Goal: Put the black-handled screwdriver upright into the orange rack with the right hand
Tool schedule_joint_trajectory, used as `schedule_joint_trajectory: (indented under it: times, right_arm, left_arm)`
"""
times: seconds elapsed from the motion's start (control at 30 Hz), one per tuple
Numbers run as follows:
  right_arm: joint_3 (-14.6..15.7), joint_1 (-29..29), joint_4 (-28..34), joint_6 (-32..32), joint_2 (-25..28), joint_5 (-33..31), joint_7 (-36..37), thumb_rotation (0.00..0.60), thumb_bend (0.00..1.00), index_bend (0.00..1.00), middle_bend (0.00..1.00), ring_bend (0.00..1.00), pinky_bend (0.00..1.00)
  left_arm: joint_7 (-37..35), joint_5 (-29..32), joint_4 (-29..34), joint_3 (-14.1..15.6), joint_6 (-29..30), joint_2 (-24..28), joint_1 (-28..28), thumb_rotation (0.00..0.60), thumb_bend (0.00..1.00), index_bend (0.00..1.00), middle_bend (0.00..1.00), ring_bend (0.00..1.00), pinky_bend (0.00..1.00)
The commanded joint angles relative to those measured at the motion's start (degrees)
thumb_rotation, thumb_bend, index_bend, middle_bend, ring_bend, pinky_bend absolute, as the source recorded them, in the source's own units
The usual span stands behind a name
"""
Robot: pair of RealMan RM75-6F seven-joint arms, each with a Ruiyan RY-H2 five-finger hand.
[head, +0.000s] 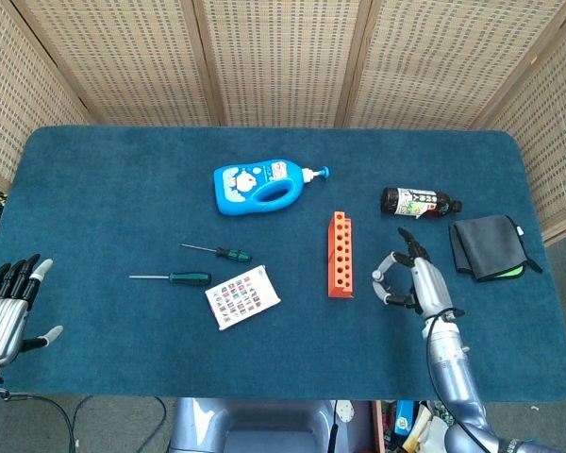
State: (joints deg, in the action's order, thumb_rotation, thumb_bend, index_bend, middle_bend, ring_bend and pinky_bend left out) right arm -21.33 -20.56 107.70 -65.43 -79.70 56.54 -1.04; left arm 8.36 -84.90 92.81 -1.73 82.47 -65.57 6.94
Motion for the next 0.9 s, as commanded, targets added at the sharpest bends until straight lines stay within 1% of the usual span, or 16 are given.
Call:
schedule_joint_trajectory:
  times: [0.03, 0.23, 0.33, 0.5, 0.67, 0.9]
  right_arm:
    - [-5.45, 0.83, 4.44, 1.27, 4.63, -3.54, 7.86, 0.600, 0.32, 0.57, 0.00, 0.00, 0.00]
    - [-8.98, 0.48, 6.68, 3.12, 7.46, -6.02, 14.04, 0.600, 0.32, 0.57, 0.00, 0.00, 0.00]
    - [-9.89, -0.46, 6.82, 4.02, 7.82, -7.13, 15.77, 0.600, 0.32, 0.57, 0.00, 0.00, 0.00]
    - [-10.55, -2.77, 5.80, 5.82, 6.91, -9.09, 17.23, 0.600, 0.32, 0.57, 0.00, 0.00, 0.00]
    - [-11.09, -5.56, 3.73, 7.57, 4.88, -11.63, 18.99, 0.600, 0.32, 0.57, 0.00, 0.00, 0.00]
    - [-10.68, -9.09, 0.57, 8.67, 2.25, -13.55, 19.11, 0.600, 0.32, 0.57, 0.00, 0.00, 0.00]
  left_arm:
    - [0.04, 0.10, -0.01, -0.02, -0.11, -0.01, 0.04, 0.600, 0.00, 0.00, 0.00, 0.00, 0.00]
    - [-0.17, 0.02, -0.03, -0.11, -0.02, -0.02, 0.10, 0.600, 0.00, 0.00, 0.00, 0.00, 0.00]
    - [-0.28, -0.01, 0.01, -0.13, -0.08, 0.05, 0.17, 0.600, 0.00, 0.00, 0.00, 0.00, 0.00]
    - [-0.57, 0.10, 0.28, -0.32, -0.20, 0.22, 0.34, 0.600, 0.00, 0.00, 0.00, 0.00, 0.00]
    - [-1.30, 0.17, 0.35, -0.41, -0.59, 0.47, 0.59, 0.600, 0.00, 0.00, 0.00, 0.00, 0.00]
    - [-1.14, 1.02, 1.01, -0.96, -1.80, 0.84, 1.43, 0.600, 0.00, 0.00, 0.00, 0.00, 0.00]
